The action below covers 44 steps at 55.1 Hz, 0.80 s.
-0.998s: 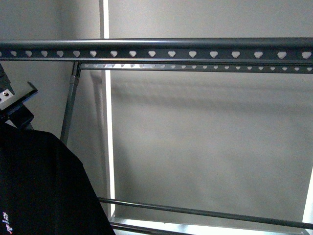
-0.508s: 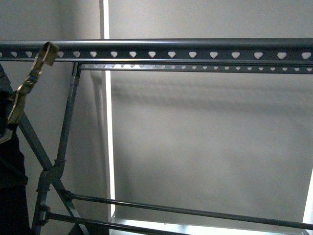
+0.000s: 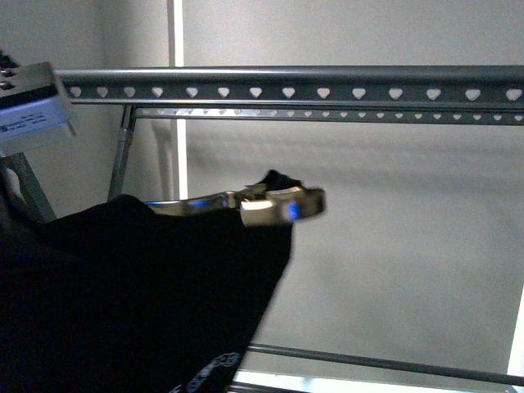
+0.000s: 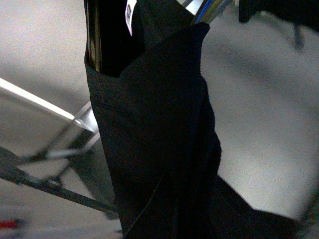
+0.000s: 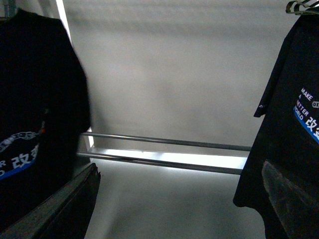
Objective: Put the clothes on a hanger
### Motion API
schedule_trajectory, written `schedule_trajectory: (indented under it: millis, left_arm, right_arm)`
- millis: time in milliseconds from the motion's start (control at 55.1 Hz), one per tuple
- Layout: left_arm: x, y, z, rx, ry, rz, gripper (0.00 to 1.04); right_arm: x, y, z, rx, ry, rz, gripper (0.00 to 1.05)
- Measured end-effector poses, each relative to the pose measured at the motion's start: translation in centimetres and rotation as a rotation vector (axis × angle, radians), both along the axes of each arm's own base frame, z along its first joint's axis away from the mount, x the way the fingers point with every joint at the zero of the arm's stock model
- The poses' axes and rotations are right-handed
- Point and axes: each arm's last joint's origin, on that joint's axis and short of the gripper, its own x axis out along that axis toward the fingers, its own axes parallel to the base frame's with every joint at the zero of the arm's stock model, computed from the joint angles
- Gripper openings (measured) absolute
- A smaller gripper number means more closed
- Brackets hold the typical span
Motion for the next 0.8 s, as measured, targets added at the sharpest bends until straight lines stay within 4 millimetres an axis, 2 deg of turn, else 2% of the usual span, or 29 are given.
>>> schedule_trajectory:
  millis: [73, 163, 327, 454, 526, 635, 798]
  left_arm:
    - [1.3, -1.5, 1.3, 0.166, -0.139, -0.166, 0.05]
    - [2.1, -3.4, 2.5, 0.247, -0.261, -0.280, 0.05]
    - [3.2, -6.6, 4.0, 0.318, -0.408, -0.407, 0.05]
    - [4.1, -9.9, 4.9, 0.300, -0.485, -0.503, 0.05]
    - [4.4, -11.1, 4.9, 0.285, -0.498, -0.540, 0.05]
    - [5.0, -12.4, 4.7, 0.276, -0.558, -0.557, 0.05]
    - [5.2, -12.7, 4.5, 0.274, -0.566, -0.563, 0.05]
  right_arm:
    - [0.0, 0.0, 0.0, 0.000, 0.000, 0.000, 0.97]
    - [0.0, 0.0, 0.0, 0.000, 0.000, 0.000, 0.97]
    - [0.0, 0.0, 0.0, 0.000, 0.000, 0.000, 0.97]
    - [0.0, 0.0, 0.0, 0.000, 0.000, 0.000, 0.97]
    - [0.0, 0.0, 0.0, 0.000, 0.000, 0.000, 0.97]
    - [0.0, 0.0, 0.0, 0.000, 0.000, 0.000, 0.97]
    - [0.0, 0.0, 0.0, 0.000, 0.000, 0.000, 0.97]
